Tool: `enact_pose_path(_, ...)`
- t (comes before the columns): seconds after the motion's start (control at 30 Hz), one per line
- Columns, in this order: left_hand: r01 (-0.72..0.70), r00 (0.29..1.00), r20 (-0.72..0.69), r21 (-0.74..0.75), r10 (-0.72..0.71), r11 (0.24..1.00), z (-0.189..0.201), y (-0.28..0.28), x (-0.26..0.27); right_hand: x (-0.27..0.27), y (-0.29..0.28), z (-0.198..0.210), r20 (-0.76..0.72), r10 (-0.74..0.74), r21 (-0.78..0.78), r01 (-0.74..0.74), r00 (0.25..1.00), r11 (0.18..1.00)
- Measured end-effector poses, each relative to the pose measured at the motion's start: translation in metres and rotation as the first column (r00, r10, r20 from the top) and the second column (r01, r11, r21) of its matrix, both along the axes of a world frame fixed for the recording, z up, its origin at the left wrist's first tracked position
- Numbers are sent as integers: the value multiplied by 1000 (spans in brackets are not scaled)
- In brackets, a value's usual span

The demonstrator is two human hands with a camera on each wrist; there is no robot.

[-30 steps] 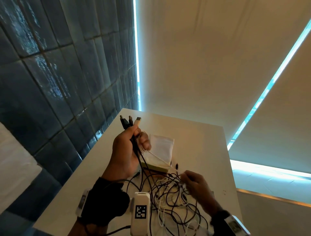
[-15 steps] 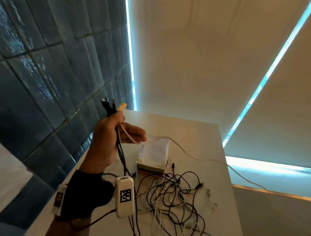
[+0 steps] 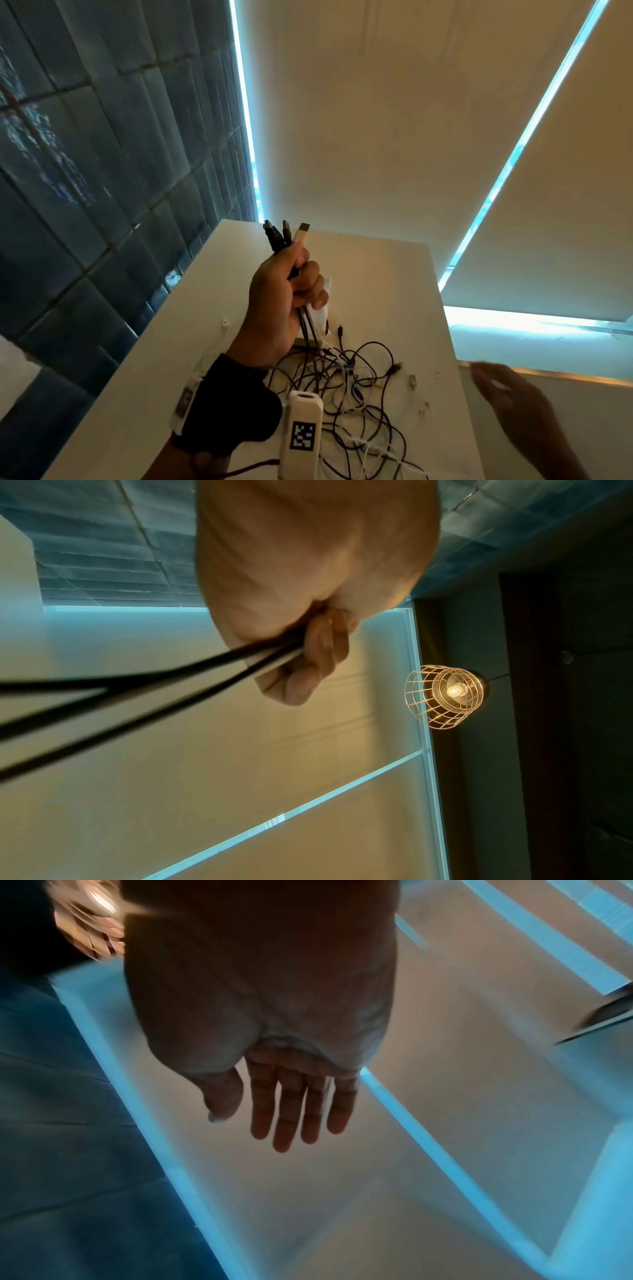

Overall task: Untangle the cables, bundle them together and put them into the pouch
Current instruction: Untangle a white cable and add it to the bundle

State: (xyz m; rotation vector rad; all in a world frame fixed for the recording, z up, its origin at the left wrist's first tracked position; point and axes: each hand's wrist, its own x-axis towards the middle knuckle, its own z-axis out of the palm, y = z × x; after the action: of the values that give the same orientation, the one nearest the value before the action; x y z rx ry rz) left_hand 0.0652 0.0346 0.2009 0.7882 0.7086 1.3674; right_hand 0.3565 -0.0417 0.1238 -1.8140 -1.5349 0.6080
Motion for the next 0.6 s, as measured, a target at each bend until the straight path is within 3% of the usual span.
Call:
enact_pose_path(0.07, 14, 1000, -9, -11, -14, 1000, 1, -2, 7, -50, 17, 14, -32, 175, 36, -173, 984, 984)
enact_pose_path(0.13, 21, 999, -29, -2, -21, 1000, 4, -3, 10, -95, 30, 22, -53, 391, 119, -383, 919, 916)
enact_pose_path(0.23, 38, 997, -62, 7, -38, 999, 6, -3, 13, -135, 40, 26, -81, 551, 202, -528, 830, 825)
enact_pose_path(0.43, 95, 993, -71, 10, -94, 995, 8, -2, -2, -118, 46, 20, -220, 488, 366, -392, 845, 844)
enact_pose_path(0.5, 234, 955, -186, -12, -232, 972, 11, -3, -9, -101, 44, 21, -253, 449, 345, -353, 857, 870)
enact_pose_path(0.6, 376, 849, -388, -32, -359, 926, 19, -6, -21, -65, 44, 11, -333, 244, 321, -134, 911, 937)
